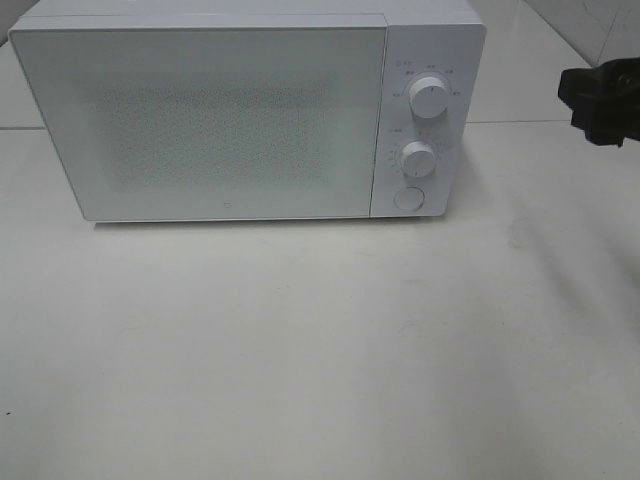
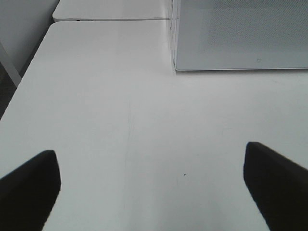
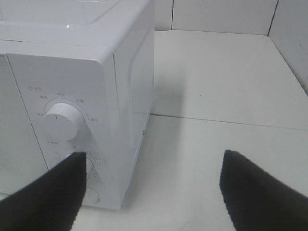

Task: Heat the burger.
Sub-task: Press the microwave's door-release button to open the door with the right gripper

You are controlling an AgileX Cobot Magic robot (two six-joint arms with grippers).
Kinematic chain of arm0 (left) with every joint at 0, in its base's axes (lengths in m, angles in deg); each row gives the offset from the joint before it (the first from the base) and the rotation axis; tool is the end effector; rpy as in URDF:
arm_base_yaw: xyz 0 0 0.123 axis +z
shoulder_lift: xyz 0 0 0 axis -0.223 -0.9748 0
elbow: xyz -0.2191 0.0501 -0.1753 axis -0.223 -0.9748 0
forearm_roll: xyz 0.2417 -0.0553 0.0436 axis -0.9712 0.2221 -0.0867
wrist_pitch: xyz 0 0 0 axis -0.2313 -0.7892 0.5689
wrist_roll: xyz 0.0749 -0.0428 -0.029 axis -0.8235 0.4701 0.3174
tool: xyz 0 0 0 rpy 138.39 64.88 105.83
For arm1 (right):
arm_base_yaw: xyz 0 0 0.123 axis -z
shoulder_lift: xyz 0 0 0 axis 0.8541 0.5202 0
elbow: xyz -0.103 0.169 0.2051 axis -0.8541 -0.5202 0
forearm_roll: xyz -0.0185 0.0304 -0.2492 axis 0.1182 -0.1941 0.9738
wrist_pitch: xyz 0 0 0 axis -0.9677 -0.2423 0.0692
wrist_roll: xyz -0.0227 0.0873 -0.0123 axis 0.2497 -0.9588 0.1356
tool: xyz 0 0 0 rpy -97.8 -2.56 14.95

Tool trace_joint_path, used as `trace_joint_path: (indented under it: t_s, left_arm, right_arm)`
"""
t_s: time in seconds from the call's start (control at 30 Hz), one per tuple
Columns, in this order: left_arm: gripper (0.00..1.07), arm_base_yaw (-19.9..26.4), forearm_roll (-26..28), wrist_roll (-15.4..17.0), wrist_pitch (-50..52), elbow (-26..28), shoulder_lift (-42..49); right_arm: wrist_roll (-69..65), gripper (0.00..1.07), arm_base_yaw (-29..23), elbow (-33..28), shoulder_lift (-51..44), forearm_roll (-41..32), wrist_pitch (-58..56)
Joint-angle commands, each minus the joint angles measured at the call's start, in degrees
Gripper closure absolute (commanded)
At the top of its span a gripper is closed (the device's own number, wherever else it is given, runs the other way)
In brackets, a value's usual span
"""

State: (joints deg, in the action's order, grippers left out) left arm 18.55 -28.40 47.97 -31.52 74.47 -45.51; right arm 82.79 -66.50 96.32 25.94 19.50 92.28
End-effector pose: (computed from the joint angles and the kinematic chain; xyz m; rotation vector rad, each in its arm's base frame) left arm -0.0046 -0.0093 0.2786 0.0141 2.0254 -0.0031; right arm 0.2219 0.0317 0.2607 -0.1439 1.7428 0.0976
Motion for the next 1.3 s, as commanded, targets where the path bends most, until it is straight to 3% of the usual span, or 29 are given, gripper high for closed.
trace_joint_path:
  t_s: [0.03,0.23,0.37,0.47,0.53,0.57,0.63,0.8,1.07,1.3]
  left_arm:
    - [0.09,0.11,0.29,0.23,0.74,-0.17,1.2]
    - [0.09,0.11,0.29,0.23,0.74,-0.17,1.2]
    - [0.09,0.11,0.29,0.23,0.74,-0.17,1.2]
    - [0.09,0.11,0.29,0.23,0.74,-0.17,1.2]
    - [0.09,0.11,0.29,0.23,0.74,-0.17,1.2]
    - [0.09,0.11,0.29,0.23,0.74,-0.17,1.2]
    - [0.09,0.11,0.29,0.23,0.74,-0.17,1.2]
    - [0.09,0.11,0.29,0.23,0.74,-0.17,1.2]
    - [0.09,0.11,0.29,0.23,0.74,-0.17,1.2]
    - [0.09,0.11,0.29,0.23,0.74,-0.17,1.2]
  right_arm:
    - [0.92,0.33,0.29,-3.44,3.09,-4.98,10.94]
    - [4.01,0.33,-0.86,-6.7,7.51,-11.52,18.62]
    - [11.75,0.33,-7.62,-7.73,11.57,-19.14,24.06]
    - [13.75,0.33,-9.45,-7.73,12.66,-21.03,25.32]
    - [18.33,0.33,-14.67,-7.68,16.1,-26.53,29.68]
    - [18.33,0.33,-14.67,-7.68,16.1,-26.53,29.68]
    - [19.19,0.33,-20.34,-7.56,20.68,-33.17,34.84]
    - [19.02,0.33,-27.22,-6.76,25.5,-39.71,38.85]
    - [19.02,0.33,-34.32,-2.75,31.74,-45.61,39.48]
    - [19.02,0.33,-37.07,-0.74,34.61,-48.3,39.13]
